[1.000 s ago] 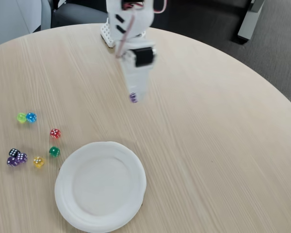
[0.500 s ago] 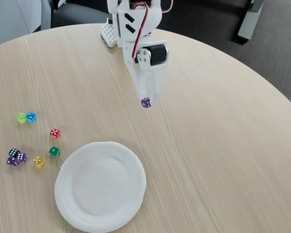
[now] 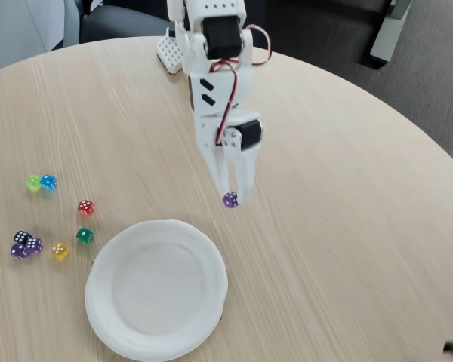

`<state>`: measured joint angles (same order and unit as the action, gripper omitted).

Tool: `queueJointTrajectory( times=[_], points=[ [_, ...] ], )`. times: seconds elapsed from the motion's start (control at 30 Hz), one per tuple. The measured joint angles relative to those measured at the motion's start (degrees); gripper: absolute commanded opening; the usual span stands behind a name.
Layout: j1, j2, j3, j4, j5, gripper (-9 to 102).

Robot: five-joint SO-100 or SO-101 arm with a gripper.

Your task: Pick a purple dice and put it in the plate.

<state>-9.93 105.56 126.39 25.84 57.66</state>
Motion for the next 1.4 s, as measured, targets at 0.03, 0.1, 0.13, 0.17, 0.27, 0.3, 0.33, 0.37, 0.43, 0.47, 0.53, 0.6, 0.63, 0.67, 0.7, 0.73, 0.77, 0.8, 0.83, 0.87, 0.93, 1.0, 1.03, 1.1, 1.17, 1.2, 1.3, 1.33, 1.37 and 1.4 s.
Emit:
queueJointTrajectory(
  times=[0.03, 0.1, 0.13, 0.17, 0.27, 0.3, 0.33, 0.37, 0.43, 0.47, 0.53, 0.6, 0.63, 0.67, 0.7, 0.73, 0.77, 0.8, 0.83, 0.87, 0.93, 1.0, 1.03, 1.1, 1.17, 1.2, 1.3, 1.33, 1.37, 1.4],
  points=[
    [0.18, -0.44, 0.00, -0.44, -1.14, 0],
    [0.88, -1.85, 0.00, -0.88, -3.16, 0],
    [0.97, -2.55, 0.00, -1.05, -3.96, 0],
    [0.97, -3.25, 0.00, -1.05, -4.57, 0],
    [0.62, -5.36, 0.00, -1.05, -6.06, 0],
    [0.53, -6.24, 0.00, -1.05, -6.33, 0],
    [0.70, -7.21, 0.00, -1.05, -6.50, 0],
    [1.05, -8.17, 0.00, -1.05, -6.77, 0],
    [2.11, -10.28, -0.09, -1.41, -8.70, 0],
    [2.55, -11.07, -0.26, -2.02, -9.49, 0],
    [2.64, -12.48, -0.70, -3.69, -10.55, 0],
    [2.46, -12.92, -0.88, -5.54, -11.78, 0],
    [3.08, -13.10, -0.88, -6.33, -12.39, 0],
    [3.69, -13.10, -0.97, -7.21, -12.92, 0],
    [4.39, -13.10, -0.97, -7.73, -13.18, 0],
    [5.27, -13.10, -0.97, -8.09, -13.45, 0],
    [6.42, -13.10, -0.97, -8.35, -13.45, 0],
    [7.29, -13.10, -0.97, -8.35, -13.27, 0],
    [8.00, -13.10, -0.97, -8.44, -12.74, 0],
    [8.53, -13.10, -0.97, -8.44, -11.78, 0],
    [9.40, -13.10, -0.97, -8.44, -9.58, 0],
    [10.46, -13.10, -0.97, -8.44, -6.77, 0],
    [10.99, -13.10, -0.97, -8.44, -5.80, 0],
    [11.16, -13.10, -0.97, -8.44, -3.96, 0],
    [10.81, -13.10, -0.97, -8.44, -2.64, 0],
    [10.55, -13.10, -0.97, -8.44, -1.93, 0],
    [10.55, -13.10, -0.97, -7.82, -0.62, 0],
    [10.63, -13.10, -0.97, -7.12, -0.18, 0],
    [10.72, -13.10, -0.97, -6.24, 0.35, 0],
    [10.81, -13.10, -0.97, -4.83, 1.05, 0]
  ],
)
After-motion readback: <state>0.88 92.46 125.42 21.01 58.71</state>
